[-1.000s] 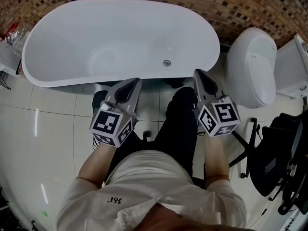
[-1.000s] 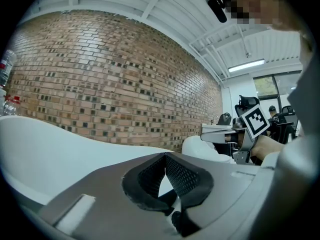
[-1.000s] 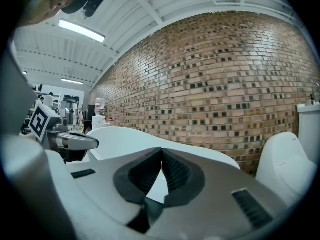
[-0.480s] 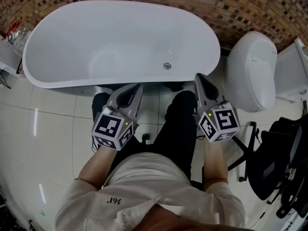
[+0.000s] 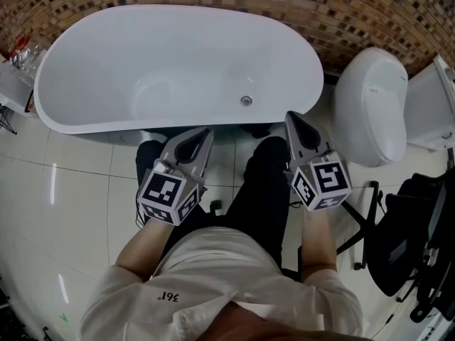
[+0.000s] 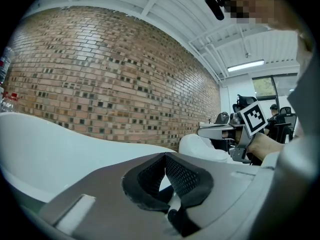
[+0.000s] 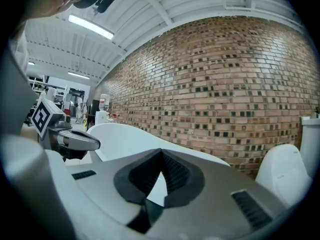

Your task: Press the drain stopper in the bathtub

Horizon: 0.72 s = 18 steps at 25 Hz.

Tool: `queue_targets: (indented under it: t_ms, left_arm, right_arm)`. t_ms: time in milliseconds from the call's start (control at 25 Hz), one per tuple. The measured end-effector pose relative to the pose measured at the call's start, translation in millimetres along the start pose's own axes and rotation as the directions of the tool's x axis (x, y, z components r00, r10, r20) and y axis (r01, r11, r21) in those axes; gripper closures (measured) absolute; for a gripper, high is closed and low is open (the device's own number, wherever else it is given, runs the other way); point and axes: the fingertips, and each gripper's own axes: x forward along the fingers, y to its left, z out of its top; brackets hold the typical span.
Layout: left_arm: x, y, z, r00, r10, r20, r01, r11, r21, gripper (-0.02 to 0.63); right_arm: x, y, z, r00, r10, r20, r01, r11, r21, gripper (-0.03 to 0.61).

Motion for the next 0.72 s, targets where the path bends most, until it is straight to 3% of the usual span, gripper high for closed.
queue_targets:
  t_ms: [720]
  left_arm:
    - [-0.8,-2.5,6.1,1.000,0.000,0.006,0.000,1.000,0.013,0.609]
  right_arm:
    - [0.2,2.8,0.7,1.000,0.018,-0.006,-0.019,1.000,-0.014,0.566]
